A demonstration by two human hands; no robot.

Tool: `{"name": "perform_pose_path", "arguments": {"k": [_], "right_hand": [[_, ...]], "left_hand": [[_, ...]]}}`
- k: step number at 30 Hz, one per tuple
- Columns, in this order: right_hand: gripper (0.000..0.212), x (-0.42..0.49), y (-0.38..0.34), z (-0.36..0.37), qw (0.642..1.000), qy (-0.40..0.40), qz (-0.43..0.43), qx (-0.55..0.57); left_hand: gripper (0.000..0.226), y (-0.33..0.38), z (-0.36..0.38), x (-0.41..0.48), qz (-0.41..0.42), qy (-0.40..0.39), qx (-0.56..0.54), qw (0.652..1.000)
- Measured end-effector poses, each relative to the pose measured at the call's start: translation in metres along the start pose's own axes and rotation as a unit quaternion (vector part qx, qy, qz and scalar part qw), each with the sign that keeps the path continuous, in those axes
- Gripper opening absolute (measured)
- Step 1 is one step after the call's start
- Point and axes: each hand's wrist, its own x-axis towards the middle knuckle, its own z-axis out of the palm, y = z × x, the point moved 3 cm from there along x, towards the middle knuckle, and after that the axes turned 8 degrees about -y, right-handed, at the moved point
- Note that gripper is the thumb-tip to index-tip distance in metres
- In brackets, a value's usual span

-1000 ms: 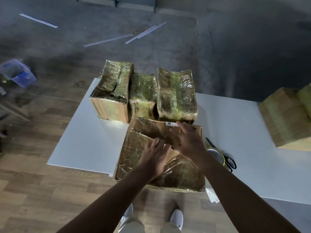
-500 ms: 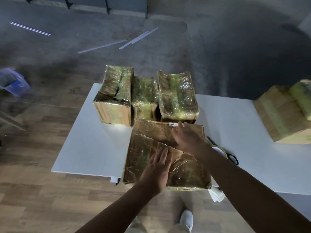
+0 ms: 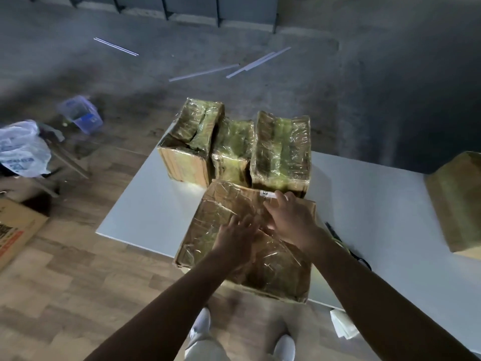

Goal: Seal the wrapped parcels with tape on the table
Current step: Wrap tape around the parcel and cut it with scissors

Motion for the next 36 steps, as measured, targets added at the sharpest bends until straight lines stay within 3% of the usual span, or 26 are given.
{"name": "perform_pose_path", "arguments": {"k": [11,16,19,22,25,28,36], "right_hand": [[0.058,-0.005,0.014,0.003,1.000,0.027,-0.013,0.006],[0.046,-0.016,0.028,0.018,0.981,0.105,-0.036,0.161],[0.035,-0.040,0.049,0.028,0.943,0.197,0.003,0.269],[0.028,-0.071,0.082,0.055,0.923,0.244,0.114,0.274],[0.031,-0.092,0.107,0.086,0.915,0.131,0.257,0.281],[0.034,-0.099,0.113,0.111,0.919,0.019,0.304,0.250],[0.024,-0.100,0.126,0.129,0.906,0.008,0.318,0.279]], "left_hand": [[0.049,0.008,-0.003,0.005,-0.056,0.033,0.009,0.998],[0.064,0.023,0.009,-0.003,-0.068,0.025,-0.022,0.997],[0.049,0.043,0.006,-0.007,-0.058,0.071,-0.029,0.995],[0.043,0.076,0.004,0.001,-0.012,0.102,-0.038,0.994],[0.033,0.106,0.004,0.014,0.029,0.135,-0.110,0.984],[0.017,0.123,0.009,0.026,0.041,0.166,-0.158,0.973],[0.015,0.140,0.009,0.033,0.065,0.154,-0.215,0.962]]}}
